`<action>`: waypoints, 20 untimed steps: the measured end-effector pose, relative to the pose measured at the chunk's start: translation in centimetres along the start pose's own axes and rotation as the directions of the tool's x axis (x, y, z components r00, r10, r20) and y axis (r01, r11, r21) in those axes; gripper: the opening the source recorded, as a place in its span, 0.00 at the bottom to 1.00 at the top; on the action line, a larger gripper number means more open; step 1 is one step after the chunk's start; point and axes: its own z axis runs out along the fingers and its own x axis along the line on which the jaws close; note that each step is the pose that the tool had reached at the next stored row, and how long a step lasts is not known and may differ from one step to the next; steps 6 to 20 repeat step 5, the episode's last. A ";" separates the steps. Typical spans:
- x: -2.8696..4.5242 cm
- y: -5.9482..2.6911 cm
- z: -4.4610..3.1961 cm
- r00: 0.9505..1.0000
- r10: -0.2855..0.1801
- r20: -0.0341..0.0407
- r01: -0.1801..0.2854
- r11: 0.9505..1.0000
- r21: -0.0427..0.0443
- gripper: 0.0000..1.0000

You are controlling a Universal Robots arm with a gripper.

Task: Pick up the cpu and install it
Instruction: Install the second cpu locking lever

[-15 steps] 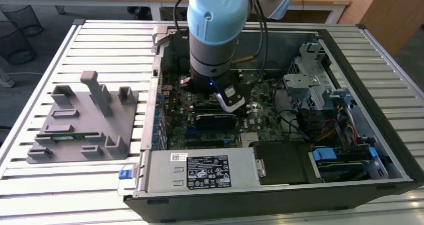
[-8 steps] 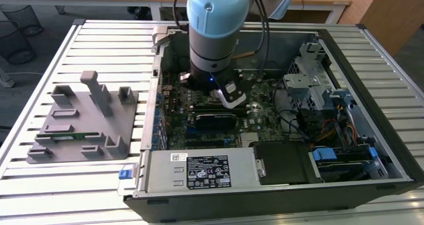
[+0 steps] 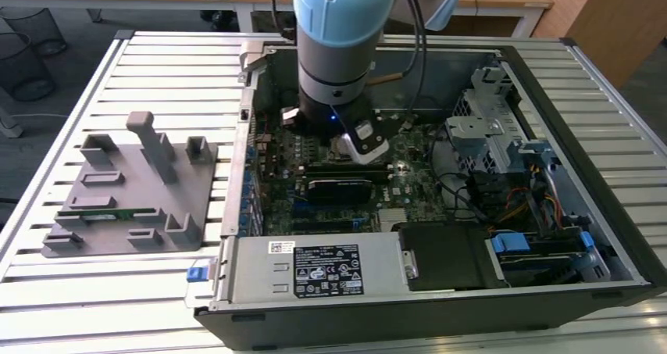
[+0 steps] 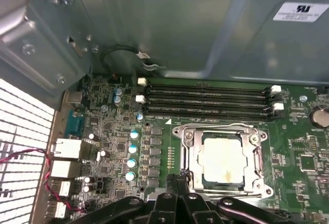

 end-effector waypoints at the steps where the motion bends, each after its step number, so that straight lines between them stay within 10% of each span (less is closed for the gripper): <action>1: 0.00 0.07 -0.21 1.000 0.000 0.000 0.000 1.000 0.000 0.11; 20: 0.00 0.38 -1.08 1.000 0.000 0.000 0.000 1.000 0.000 0.11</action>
